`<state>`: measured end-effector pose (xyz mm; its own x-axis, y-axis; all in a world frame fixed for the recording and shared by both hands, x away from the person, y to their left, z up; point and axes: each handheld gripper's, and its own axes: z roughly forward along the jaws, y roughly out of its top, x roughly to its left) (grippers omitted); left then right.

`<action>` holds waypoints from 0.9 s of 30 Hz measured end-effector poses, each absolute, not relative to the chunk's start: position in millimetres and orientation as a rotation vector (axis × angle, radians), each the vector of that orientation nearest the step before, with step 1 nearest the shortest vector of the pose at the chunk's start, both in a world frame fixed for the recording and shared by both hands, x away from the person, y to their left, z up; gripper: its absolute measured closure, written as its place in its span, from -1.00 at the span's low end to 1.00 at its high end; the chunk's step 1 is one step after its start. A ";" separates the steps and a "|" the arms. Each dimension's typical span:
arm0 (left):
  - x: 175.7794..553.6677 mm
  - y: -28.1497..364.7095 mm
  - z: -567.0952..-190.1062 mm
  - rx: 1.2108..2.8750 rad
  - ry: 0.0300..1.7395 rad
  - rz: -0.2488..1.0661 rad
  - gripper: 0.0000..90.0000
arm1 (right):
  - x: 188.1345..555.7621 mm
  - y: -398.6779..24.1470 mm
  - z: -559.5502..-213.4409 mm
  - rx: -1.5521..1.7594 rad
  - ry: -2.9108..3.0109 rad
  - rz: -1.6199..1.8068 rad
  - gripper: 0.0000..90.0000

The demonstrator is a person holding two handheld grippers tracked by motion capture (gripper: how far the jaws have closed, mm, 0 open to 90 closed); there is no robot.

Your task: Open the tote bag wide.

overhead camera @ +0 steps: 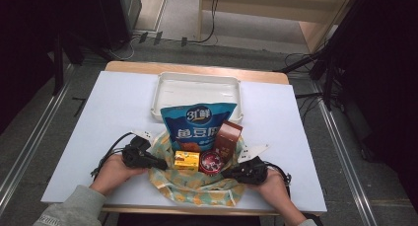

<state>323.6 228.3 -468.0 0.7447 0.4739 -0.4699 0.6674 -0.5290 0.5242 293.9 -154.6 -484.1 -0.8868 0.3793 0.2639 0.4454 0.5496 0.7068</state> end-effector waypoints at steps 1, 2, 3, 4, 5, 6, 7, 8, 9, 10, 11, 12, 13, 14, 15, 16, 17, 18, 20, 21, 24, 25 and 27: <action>323.6 228.3 -468.0 2.231 0.853 -0.352 1.00 | 293.9 -154.6 -484.1 -0.718 -2.694 -1.264 1.00; 323.8 228.8 -468.0 2.229 0.857 -0.345 1.00 | 296.1 -157.6 -484.3 -0.741 -2.692 -1.268 1.00; 324.2 229.5 -467.8 2.231 0.858 -0.345 1.00 | 296.8 -158.6 -484.4 -0.746 -2.692 -1.268 1.00; 324.7 230.5 -467.8 2.232 0.861 -0.339 1.00 | 297.3 -159.6 -484.4 -0.752 -2.690 -1.269 1.00; 325.1 231.1 -467.7 2.229 0.864 -0.343 1.00 | 298.3 -161.1 -484.6 -0.757 -2.692 -1.271 1.00; 325.6 231.8 -467.7 2.227 0.870 -0.339 1.00 | 298.7 -161.9 -484.6 -0.764 -2.691 -1.273 1.00; 326.3 232.6 -467.8 2.225 0.874 -0.336 1.00 | 299.4 -163.0 -484.7 -0.771 -2.692 -1.274 1.00; 326.9 233.3 -467.3 2.231 0.875 -0.330 1.00 | 299.6 -164.2 -484.4 -0.784 -2.687 -1.267 1.00; 327.3 233.9 -467.0 2.230 0.875 -0.308 1.00 | 300.2 -165.3 -484.6 -0.790 -2.683 -1.265 1.00; 328.3 235.2 -466.5 2.232 0.882 -0.303 1.00 | 300.7 -166.4 -484.6 -0.792 -2.685 -1.265 1.00; 328.5 235.8 -466.6 2.225 0.892 -0.304 1.00 | 301.0 -167.3 -484.6 -0.799 -2.683 -1.266 1.00; 329.4 237.0 -466.5 2.226 0.894 -0.310 1.00 | 301.3 -167.7 -484.6 -0.800 -2.682 -1.267 1.00; 329.2 236.7 -466.5 2.220 0.903 -0.310 1.00 | 301.4 -168.0 -484.6 -0.805 -2.680 -1.267 1.00; 328.8 236.3 -466.2 2.223 0.899 -0.307 1.00 | 301.4 -168.0 -484.6 -0.803 -2.682 -1.266 1.00; 328.4 235.8 -465.8 2.227 0.890 -0.305 1.00 | 301.1 -167.7 -484.5 -0.804 -2.684 -1.266 1.00; 328.1 235.7 -465.0 2.228 0.882 -0.303 1.00 | 301.0 -167.7 -484.4 -0.804 -2.685 -1.265 1.00; 327.1 235.5 -463.5 2.219 0.877 -0.312 1.00 | 300.9 -167.6 -484.4 -0.806 -2.685 -1.265 1.00; 326.1 235.8 -461.1 2.222 0.859 -0.303 1.00 | 301.0 -167.5 -484.4 -0.804 -2.687 -1.267 1.00; 324.6 236.5 -457.7 2.214 0.839 -0.303 1.00 | 300.9 -167.3 -484.5 -0.804 -2.688 -1.268 1.00; 323.7 237.1 -455.5 2.214 0.830 -0.301 1.00 | 300.9 -167.4 -484.4 -0.804 -2.688 -1.268 1.00; 320.2 240.2 -447.5 2.187 0.812 -0.295 1.00 | 300.7 -167.3 -484.4 -0.804 -2.688 -1.268 1.00; 319.2 241.5 -444.0 2.179 0.806 -0.293 1.00 | 300.6 -167.2 -484.4 -0.805 -2.688 -1.268 1.00; 316.8 242.7 -437.2 2.161 0.794 -0.285 1.00 | 300.5 -167.3 -484.2 -0.806 -2.688 -1.265 1.00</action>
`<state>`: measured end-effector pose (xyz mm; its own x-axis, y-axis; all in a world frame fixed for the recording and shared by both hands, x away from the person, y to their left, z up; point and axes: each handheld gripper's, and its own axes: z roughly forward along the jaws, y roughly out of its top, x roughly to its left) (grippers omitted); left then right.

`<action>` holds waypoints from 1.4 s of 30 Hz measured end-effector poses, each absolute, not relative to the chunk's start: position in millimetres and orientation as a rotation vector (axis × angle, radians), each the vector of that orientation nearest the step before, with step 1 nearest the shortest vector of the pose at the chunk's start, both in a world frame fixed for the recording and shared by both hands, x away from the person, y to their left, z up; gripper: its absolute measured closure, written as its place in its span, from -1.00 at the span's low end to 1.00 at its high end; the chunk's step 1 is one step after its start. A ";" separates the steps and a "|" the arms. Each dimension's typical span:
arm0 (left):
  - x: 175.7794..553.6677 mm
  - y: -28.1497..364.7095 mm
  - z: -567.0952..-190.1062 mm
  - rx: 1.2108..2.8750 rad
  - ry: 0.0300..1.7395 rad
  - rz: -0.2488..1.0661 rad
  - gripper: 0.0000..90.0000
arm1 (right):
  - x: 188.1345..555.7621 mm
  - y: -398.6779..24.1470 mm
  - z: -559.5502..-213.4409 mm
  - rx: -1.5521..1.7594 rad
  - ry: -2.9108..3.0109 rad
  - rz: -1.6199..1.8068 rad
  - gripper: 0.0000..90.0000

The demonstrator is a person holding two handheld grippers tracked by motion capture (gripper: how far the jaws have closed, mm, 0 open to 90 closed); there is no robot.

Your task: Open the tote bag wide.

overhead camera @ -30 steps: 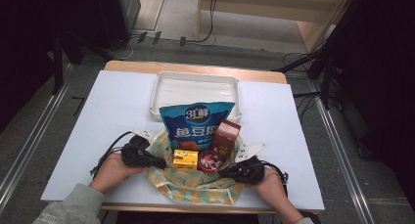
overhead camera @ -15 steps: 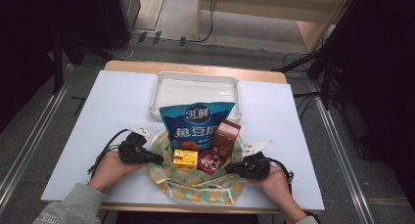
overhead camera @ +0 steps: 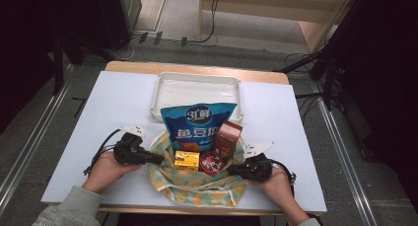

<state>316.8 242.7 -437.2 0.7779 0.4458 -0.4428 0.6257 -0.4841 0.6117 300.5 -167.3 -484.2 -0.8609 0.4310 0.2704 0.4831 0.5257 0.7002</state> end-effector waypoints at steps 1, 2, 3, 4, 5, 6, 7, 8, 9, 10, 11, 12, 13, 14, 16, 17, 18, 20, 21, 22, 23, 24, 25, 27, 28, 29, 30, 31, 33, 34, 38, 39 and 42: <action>316.2 242.9 -433.1 2.162 0.781 -0.274 1.00 | 300.7 -167.3 -484.5 -0.803 -2.689 -1.267 1.00; 315.9 242.7 -431.3 2.158 0.776 -0.273 1.00 | 300.8 -167.3 -484.5 -0.802 -2.689 -1.268 1.00; 315.8 241.7 -428.4 2.156 0.772 -0.271 1.00 | 300.9 -167.2 -484.6 -0.802 -2.689 -1.268 1.00; 315.8 240.9 -426.6 2.157 0.771 -0.269 1.00 | 300.8 -167.1 -484.5 -0.803 -2.688 -1.268 1.00; 315.9 239.9 -424.2 2.153 0.763 -0.269 1.00 | 300.7 -167.0 -484.5 -0.805 -2.688 -1.266 1.00; 316.0 238.8 -421.9 2.145 0.754 -0.264 1.00 | 300.6 -167.0 -484.5 -0.806 -2.689 -1.266 1.00; 316.0 237.6 -418.5 2.139 0.746 -0.260 1.00 | 300.7 -167.0 -484.5 -0.805 -2.689 -1.266 1.00; 315.6 235.2 -414.2 2.123 0.733 -0.254 1.00 | 301.0 -167.1 -484.6 -0.804 -2.687 -1.268 1.00; 315.6 235.2 -414.2 2.123 0.733 -0.254 1.00 | 301.0 -167.1 -484.6 -0.804 -2.687 -1.268 1.00; 315.8 232.7 -411.9 2.121 0.717 -0.249 1.00 | 301.0 -167.2 -484.6 -0.806 -2.685 -1.265 1.00; 316.0 230.9 -410.7 2.124 0.710 -0.243 1.00 | 301.3 -167.2 -484.7 -0.803 -2.683 -1.266 1.00; 316.8 228.0 -409.8 2.119 0.706 -0.240 1.00 | 301.3 -167.2 -484.7 -0.804 -2.684 -1.265 1.00; 317.5 224.7 -409.4 2.111 0.706 -0.250 1.00 | 301.6 -167.1 -484.9 -0.800 -2.683 -1.269 1.00; 318.3 219.9 -409.8 2.105 0.698 -0.257 1.00 | 301.6 -167.0 -484.9 -0.801 -2.682 -1.269 1.00; 318.7 213.6 -411.6 2.119 0.686 -0.254 1.00 | 301.4 -167.0 -484.8 -0.802 -2.684 -1.268 1.00; 318.6 210.3 -413.7 2.122 0.685 -0.264 1.00 | 301.3 -166.9 -484.7 -0.803 -2.684 -1.267 1.00; 318.6 207.8 -416.7 2.129 0.691 -0.251 1.00 | 301.3 -166.9 -484.7 -0.802 -2.686 -1.267 1.00; 319.5 207.4 -422.6 2.123 0.706 -0.265 1.00 | 301.2 -167.0 -484.7 -0.804 -2.684 -1.266 1.00; 319.6 207.6 -425.2 2.125 0.713 -0.276 1.00 | 301.4 -167.0 -484.8 -0.803 -2.684 -1.268 1.00; 318.9 207.2 -427.3 2.133 0.720 -0.268 1.00 | 301.4 -167.0 -484.8 -0.803 -2.684 -1.267 1.00; 318.6 207.1 -428.9 2.139 0.717 -0.265 1.00 | 301.3 -166.9 -484.8 -0.802 -2.685 -1.267 1.00; 318.3 207.1 -431.1 2.142 0.722 -0.266 1.00 | 301.3 -166.9 -484.7 -0.802 -2.685 -1.267 1.00; 318.8 207.4 -433.1 2.150 0.722 -0.263 1.00 | 301.4 -166.9 -484.8 -0.803 -2.684 -1.267 1.00; 319.1 207.9 -437.1 2.153 0.731 -0.275 1.00 | 301.2 -166.9 -484.8 -0.803 -2.685 -1.268 1.00; 319.5 208.6 -438.8 2.162 0.735 -0.274 1.00 | 301.1 -166.9 -484.8 -0.806 -2.683 -1.268 1.00; 319.8 209.2 -440.8 2.166 0.738 -0.283 1.00 | 301.1 -166.9 -484.7 -0.807 -2.684 -1.266 1.00; 320.0 209.8 -442.9 2.176 0.743 -0.277 1.00 | 301.1 -166.9 -484.8 -0.806 -2.683 -1.268 1.00; 320.5 210.3 -445.1 2.188 0.746 -0.281 1.00 | 301.1 -167.0 -484.8 -0.806 -2.684 -1.267 1.00; 320.8 210.7 -447.6 2.191 0.752 -0.282 1.00 | 301.2 -167.0 -484.9 -0.806 -2.682 -1.267 1.00; 321.4 211.7 -450.6 2.187 0.760 -0.293 1.00 | 301.2 -167.1 -484.9 -0.806 -2.682 -1.268 1.00; 322.6 213.9 -455.9 2.199 0.773 -0.294 1.00 | 301.3 -167.1 -485.0 -0.805 -2.681 -1.270 1.00; 323.1 214.5 -456.7 2.198 0.773 -0.297 1.00 | 301.3 -167.1 -485.0 -0.806 -2.681 -1.270 1.00; 324.1 215.0 -459.5 2.207 0.776 -0.299 1.00 | 301.3 -167.1 -485.1 -0.807 -2.679 -1.271 1.00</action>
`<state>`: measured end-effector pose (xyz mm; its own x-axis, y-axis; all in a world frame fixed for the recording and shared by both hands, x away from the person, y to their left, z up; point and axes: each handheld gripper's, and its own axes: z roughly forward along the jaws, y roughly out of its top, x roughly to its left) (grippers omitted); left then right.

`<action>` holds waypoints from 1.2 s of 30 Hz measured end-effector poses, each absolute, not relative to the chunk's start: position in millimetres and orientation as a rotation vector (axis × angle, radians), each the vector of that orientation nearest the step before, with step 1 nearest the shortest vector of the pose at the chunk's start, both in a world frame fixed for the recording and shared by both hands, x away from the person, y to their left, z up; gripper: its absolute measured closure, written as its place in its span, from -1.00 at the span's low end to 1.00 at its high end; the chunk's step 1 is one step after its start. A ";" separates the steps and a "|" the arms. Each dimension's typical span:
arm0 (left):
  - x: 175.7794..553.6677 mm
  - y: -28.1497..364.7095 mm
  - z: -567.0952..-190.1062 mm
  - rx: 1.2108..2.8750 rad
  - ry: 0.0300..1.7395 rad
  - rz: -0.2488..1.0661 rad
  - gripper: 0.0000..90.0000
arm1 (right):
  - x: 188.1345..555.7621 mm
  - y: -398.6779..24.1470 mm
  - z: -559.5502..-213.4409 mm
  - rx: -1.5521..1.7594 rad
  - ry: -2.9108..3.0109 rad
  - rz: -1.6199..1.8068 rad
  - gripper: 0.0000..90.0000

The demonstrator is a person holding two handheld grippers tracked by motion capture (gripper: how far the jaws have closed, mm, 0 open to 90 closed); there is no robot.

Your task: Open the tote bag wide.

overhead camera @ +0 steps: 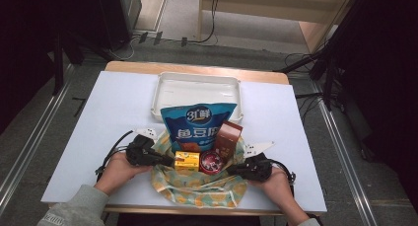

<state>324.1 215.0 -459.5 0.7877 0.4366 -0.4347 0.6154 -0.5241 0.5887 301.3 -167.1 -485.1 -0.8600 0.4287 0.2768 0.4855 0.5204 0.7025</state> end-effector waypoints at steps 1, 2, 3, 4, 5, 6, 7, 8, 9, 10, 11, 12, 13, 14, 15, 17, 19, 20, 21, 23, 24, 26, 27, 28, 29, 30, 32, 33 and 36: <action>324.4 215.2 -460.1 2.216 0.776 -0.297 1.00 | 301.3 -167.2 -485.1 -0.806 -2.680 -1.271 1.00; 324.7 215.5 -460.6 2.221 0.773 -0.301 1.00 | 301.3 -167.2 -485.3 -0.806 -2.677 -1.273 1.00; 324.6 215.6 -460.9 2.226 0.775 -0.297 1.00 | 301.3 -167.2 -485.3 -0.807 -2.678 -1.273 1.00; 324.5 215.7 -461.3 2.232 0.776 -0.298 1.00 | 301.3 -167.3 -485.3 -0.807 -2.678 -1.273 1.00; 324.8 215.9 -462.1 2.241 0.777 -0.294 1.00 | 301.3 -167.3 -485.3 -0.807 -2.677 -1.273 1.00; 325.1 216.3 -462.7 2.246 0.780 -0.291 1.00 | 301.3 -167.3 -485.4 -0.807 -2.678 -1.274 1.00; 325.4 216.9 -462.9 2.244 0.788 -0.294 1.00 | 301.2 -167.3 -485.4 -0.808 -2.677 -1.274 1.00; 325.8 217.5 -463.2 2.243 0.791 -0.295 1.00 | 301.2 -167.4 -485.4 -0.810 -2.676 -1.273 1.00; 325.9 217.8 -463.5 2.243 0.795 -0.296 1.00 | 301.2 -167.4 -485.4 -0.810 -2.676 -1.273 1.00; 326.2 218.1 -464.5 2.241 0.802 -0.294 1.00 | 301.2 -167.4 -485.4 -0.810 -2.678 -1.273 1.00; 326.8 218.8 -465.1 2.250 0.808 -0.291 1.00 | 301.2 -167.5 -485.3 -0.810 -2.678 -1.273 1.00; 327.4 219.4 -465.9 2.256 0.813 -0.286 1.00 | 301.1 -167.6 -485.3 -0.816 -2.676 -1.273 1.00; 327.7 220.3 -466.4 2.252 0.820 -0.289 1.00 | 301.5 -167.9 -485.4 -0.816 -2.676 -1.275 1.00; 328.4 221.2 -466.5 2.250 0.822 -0.288 1.00 | 301.7 -168.4 -485.4 -0.817 -2.675 -1.274 1.00; 328.8 222.0 -466.4 2.248 0.827 -0.287 1.00 | 302.0 -168.6 -485.6 -0.818 -2.675 -1.276 1.00; 330.0 223.6 -466.9 2.240 0.835 -0.289 1.00 | 302.0 -169.1 -485.6 -0.825 -2.674 -1.278 1.00; 330.6 225.0 -466.9 2.240 0.834 -0.280 1.00 | 301.9 -169.7 -485.3 -0.835 -2.674 -1.275 1.00; 330.6 225.4 -466.6 2.238 0.840 -0.276 1.00 | 301.9 -170.0 -485.3 -0.838 -2.672 -1.274 1.00; 331.1 226.2 -466.4 2.238 0.842 -0.278 1.00 | 302.2 -170.5 -485.3 -0.839 -2.675 -1.274 1.00; 332.2 228.0 -466.4 2.232 0.854 -0.274 1.00 | 302.2 -171.4 -485.0 -0.848 -2.677 -1.271 1.00; 333.0 229.2 -466.1 2.233 0.857 -0.269 1.00 | 302.2 -171.6 -484.9 -0.854 -2.674 -1.272 1.00; 334.1 231.0 -465.5 2.234 0.865 -0.259 1.00 | 302.8 -172.2 -485.3 -0.853 -2.674 -1.279 1.00; 334.7 231.7 -465.3 2.234 0.867 -0.257 1.00 | 302.9 -172.8 -485.0 -0.858 -2.677 -1.274 1.00; 335.0 232.5 -465.3 2.232 0.873 -0.261 1.00 | 303.0 -173.2 -485.0 -0.863 -2.674 -1.274 1.00; 335.6 233.1 -465.6 2.229 0.874 -0.257 1.00 | 303.2 -173.9 -485.0 -0.866 -2.672 -1.273 1.00; 335.7 233.2 -465.4 2.229 0.876 -0.255 1.00 | 303.2 -174.7 -484.9 -0.878 -2.673 -1.271 1.00; 335.8 233.5 -465.3 2.225 0.884 -0.257 1.00 | 303.5 -175.7 -484.8 -0.888 -2.669 -1.270 1.00; 336.2 233.9 -465.3 2.226 0.882 -0.255 1.00 | 303.7 -176.0 -484.9 -0.889 -2.668 -1.270 1.00; 337.0 234.6 -465.3 2.223 0.887 -0.250 1.00 | 304.2 -176.7 -484.9 -0.888 -2.668 -1.267 1.00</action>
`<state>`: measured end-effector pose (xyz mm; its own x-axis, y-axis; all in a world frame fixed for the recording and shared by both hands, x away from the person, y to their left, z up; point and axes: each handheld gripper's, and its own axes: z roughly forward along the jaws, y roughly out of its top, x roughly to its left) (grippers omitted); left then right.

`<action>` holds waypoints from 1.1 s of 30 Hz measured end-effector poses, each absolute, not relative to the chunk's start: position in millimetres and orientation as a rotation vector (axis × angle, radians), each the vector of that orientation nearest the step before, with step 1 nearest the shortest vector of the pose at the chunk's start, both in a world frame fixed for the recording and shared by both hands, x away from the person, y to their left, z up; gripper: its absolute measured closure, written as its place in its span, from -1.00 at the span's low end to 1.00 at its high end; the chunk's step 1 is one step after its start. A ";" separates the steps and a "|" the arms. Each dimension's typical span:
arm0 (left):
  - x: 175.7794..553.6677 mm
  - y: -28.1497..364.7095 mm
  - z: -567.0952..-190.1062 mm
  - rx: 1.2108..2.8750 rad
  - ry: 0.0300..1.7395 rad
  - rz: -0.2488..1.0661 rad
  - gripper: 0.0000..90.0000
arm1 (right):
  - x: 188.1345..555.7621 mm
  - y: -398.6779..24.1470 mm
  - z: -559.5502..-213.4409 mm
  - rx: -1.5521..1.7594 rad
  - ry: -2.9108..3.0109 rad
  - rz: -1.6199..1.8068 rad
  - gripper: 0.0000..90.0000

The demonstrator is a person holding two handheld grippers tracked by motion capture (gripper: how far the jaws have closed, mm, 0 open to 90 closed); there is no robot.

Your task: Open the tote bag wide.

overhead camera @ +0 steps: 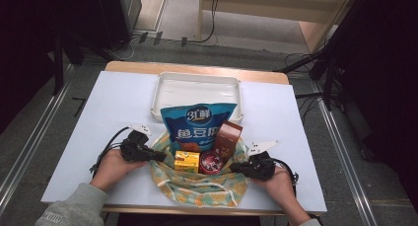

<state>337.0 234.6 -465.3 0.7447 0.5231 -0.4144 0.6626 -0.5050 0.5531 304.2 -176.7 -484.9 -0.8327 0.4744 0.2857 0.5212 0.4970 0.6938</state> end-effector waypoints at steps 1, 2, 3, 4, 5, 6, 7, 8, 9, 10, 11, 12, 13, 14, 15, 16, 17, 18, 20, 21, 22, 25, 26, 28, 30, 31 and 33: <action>337.3 234.9 -465.3 2.222 0.887 -0.250 1.00 | 304.2 -176.8 -484.9 -0.890 -2.668 -1.269 1.00; 337.5 235.2 -465.2 2.221 0.889 -0.250 1.00 | 304.1 -176.8 -484.9 -0.895 -2.664 -1.269 1.00; 337.7 235.6 -465.0 2.223 0.890 -0.246 1.00 | 304.4 -176.9 -485.0 -0.899 -2.663 -1.275 1.00; 337.9 236.1 -464.7 2.222 0.895 -0.238 1.00 | 304.5 -177.4 -484.9 -0.905 -2.666 -1.273 1.00; 338.6 236.9 -464.6 2.220 0.899 -0.240 1.00 | 304.6 -177.7 -484.8 -0.908 -2.668 -1.273 1.00; 339.1 237.6 -464.4 2.219 0.906 -0.235 1.00 | 304.6 -177.9 -484.6 -0.912 -2.668 -1.270 1.00; 339.7 238.1 -464.7 2.214 0.912 -0.229 1.00 | 304.7 -178.2 -484.5 -0.915 -2.670 -1.269 1.00; 340.5 238.6 -464.9 2.210 0.922 -0.226 1.00 | 304.8 -178.3 -484.4 -0.917 -2.670 -1.267 1.00; 340.5 238.6 -464.9 2.210 0.922 -0.226 1.00 | 304.8 -178.3 -484.4 -0.917 -2.670 -1.267 1.00; 341.5 239.2 -465.3 2.205 0.926 -0.234 1.00 | 305.1 -178.5 -484.3 -0.921 -2.677 -1.269 1.00; 342.1 239.7 -465.6 2.202 0.930 -0.242 1.00 | 305.3 -178.6 -484.1 -0.925 -2.678 -1.269 1.00; 341.7 239.4 -465.5 2.205 0.925 -0.234 1.00 | 305.3 -178.4 -483.5 -0.933 -2.679 -1.265 1.00; 341.7 239.3 -465.4 2.205 0.926 -0.235 1.00 | 305.2 -178.1 -483.3 -0.934 -2.681 -1.264 1.00; 341.8 239.3 -465.4 2.204 0.928 -0.236 1.00 | 305.2 -177.8 -483.0 -0.933 -2.684 -1.262 1.00; 341.8 239.4 -465.3 2.203 0.929 -0.237 1.00 | 305.2 -177.5 -482.4 -0.930 -2.686 -1.252 1.00; 341.9 239.4 -465.3 2.203 0.929 -0.237 1.00 | 305.5 -177.0 -482.0 -0.921 -2.690 -1.247 1.00; 341.8 239.2 -465.2 2.203 0.927 -0.237 1.00 | 305.4 -176.6 -481.8 -0.915 -2.690 -1.246 1.00; 341.7 239.1 -465.0 2.203 0.922 -0.238 1.00 | 304.9 -176.1 -481.3 -0.909 -2.686 -1.245 1.00; 341.4 239.4 -464.3 2.202 0.915 -0.233 1.00 | 303.6 -175.8 -479.5 -0.879 -2.694 -1.256 1.00; 341.2 239.6 -463.3 2.203 0.910 -0.234 1.00 | 303.0 -175.7 -478.8 -0.869 -2.696 -1.266 1.00; 340.6 239.5 -462.3 2.197 0.905 -0.233 1.00 | 302.3 -176.2 -477.7 -0.861 -2.696 -1.275 1.00; 338.9 239.7 -458.5 2.186 0.895 -0.222 1.00 | 299.7 -178.3 -473.2 -0.858 -2.685 -1.314 1.00; 338.5 239.9 -457.1 2.185 0.888 -0.220 1.00 | 298.5 -179.0 -471.2 -0.854 -2.685 -1.320 1.00; 337.4 239.9 -454.0 2.175 0.877 -0.222 1.00 | 296.3 -178.9 -467.0 -0.836 -2.674 -1.345 1.00; 335.7 239.5 -450.6 2.175 0.858 -0.218 1.00 | 294.1 -177.6 -461.6 -0.808 -2.671 -1.370 1.00; 335.3 239.3 -449.0 2.171 0.854 -0.218 1.00 | 293.5 -177.0 -459.2 -0.807 -2.672 -1.375 1.00; 334.7 239.9 -445.7 2.168 0.848 -0.220 1.00 | 293.4 -176.8 -455.1 -0.828 -2.662 -1.377 1.00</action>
